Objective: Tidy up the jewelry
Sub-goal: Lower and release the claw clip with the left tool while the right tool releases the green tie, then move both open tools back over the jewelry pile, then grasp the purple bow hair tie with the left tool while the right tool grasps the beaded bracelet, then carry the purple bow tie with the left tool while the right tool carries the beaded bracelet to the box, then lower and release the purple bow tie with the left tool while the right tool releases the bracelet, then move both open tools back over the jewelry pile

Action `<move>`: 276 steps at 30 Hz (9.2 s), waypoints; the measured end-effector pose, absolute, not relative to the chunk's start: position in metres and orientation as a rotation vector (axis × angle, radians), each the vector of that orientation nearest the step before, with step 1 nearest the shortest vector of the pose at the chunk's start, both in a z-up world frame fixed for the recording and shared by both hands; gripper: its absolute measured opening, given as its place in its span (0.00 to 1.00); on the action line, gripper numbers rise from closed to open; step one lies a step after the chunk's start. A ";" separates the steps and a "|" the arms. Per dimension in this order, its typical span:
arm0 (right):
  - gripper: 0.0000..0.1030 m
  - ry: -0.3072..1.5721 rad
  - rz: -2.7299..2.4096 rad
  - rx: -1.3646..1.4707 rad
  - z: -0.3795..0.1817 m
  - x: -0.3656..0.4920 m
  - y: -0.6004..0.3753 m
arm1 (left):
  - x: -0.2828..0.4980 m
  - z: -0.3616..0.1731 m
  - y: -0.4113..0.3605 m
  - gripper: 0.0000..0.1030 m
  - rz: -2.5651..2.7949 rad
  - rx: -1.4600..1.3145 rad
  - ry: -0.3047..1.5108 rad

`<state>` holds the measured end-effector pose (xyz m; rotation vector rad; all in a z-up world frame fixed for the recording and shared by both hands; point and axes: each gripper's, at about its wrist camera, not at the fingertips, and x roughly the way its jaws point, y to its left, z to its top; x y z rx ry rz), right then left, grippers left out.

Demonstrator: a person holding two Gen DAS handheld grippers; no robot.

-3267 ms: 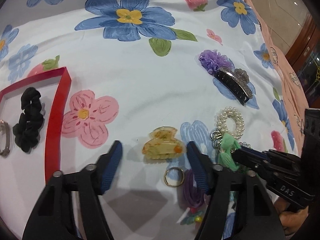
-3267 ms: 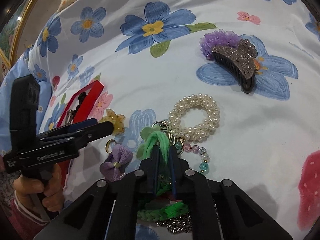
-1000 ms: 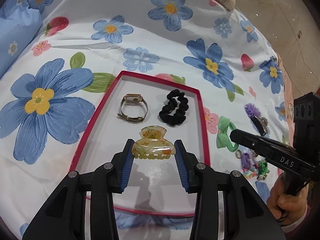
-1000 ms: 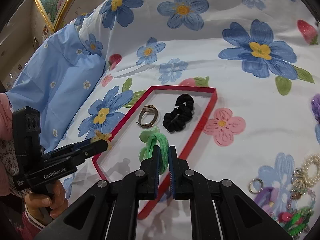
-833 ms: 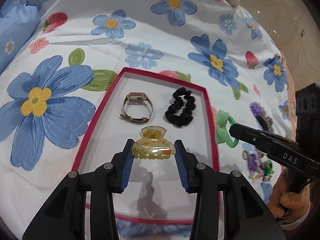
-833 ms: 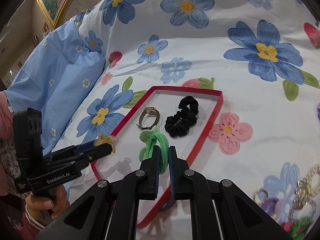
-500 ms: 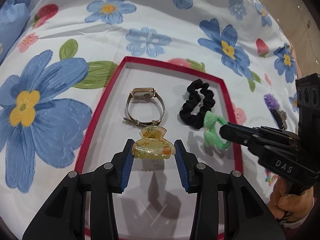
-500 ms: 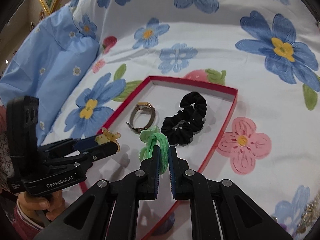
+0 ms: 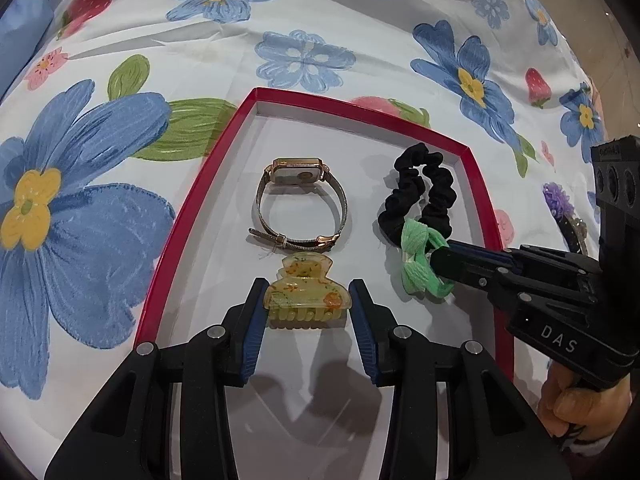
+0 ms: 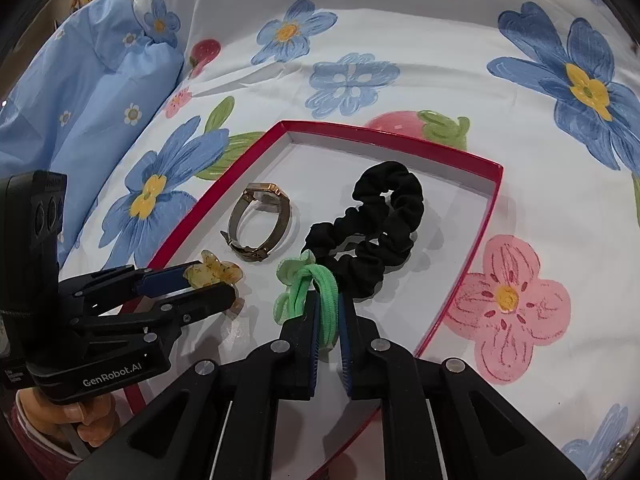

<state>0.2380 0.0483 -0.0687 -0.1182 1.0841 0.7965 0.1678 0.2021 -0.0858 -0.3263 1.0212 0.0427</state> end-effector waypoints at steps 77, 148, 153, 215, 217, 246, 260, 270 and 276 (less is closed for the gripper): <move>0.51 0.928 0.370 0.250 -0.026 0.109 -0.286 | 0.076 -0.017 0.012 0.64 -0.189 -0.276 0.954; 0.07 0.902 0.626 0.194 0.010 0.161 -0.186 | 0.091 -0.016 0.054 0.11 -0.212 -0.353 0.891; 0.07 0.896 0.666 0.175 0.015 0.158 -0.162 | 0.080 -0.012 0.078 0.11 -0.168 -0.373 0.873; 0.08 1.050 0.778 -0.055 -0.064 0.219 0.031 | 0.114 -0.078 0.196 0.28 0.118 -0.360 0.984; 0.09 1.050 0.777 -0.056 -0.064 0.219 0.032 | 0.113 -0.076 0.196 0.32 0.121 -0.358 0.979; 0.58 0.931 0.772 0.085 -0.011 0.162 -0.063 | 0.063 -0.026 0.157 0.55 0.052 -0.421 0.868; 0.63 0.881 0.583 0.135 -0.009 0.116 -0.172 | 0.053 -0.023 0.094 0.59 -0.066 -0.391 0.898; 0.63 0.904 0.469 0.165 -0.021 0.092 -0.240 | 0.058 -0.030 0.040 0.59 -0.152 -0.326 0.954; 0.63 0.909 0.413 0.198 -0.027 0.087 -0.270 | 0.064 -0.030 0.017 0.59 -0.185 -0.287 0.975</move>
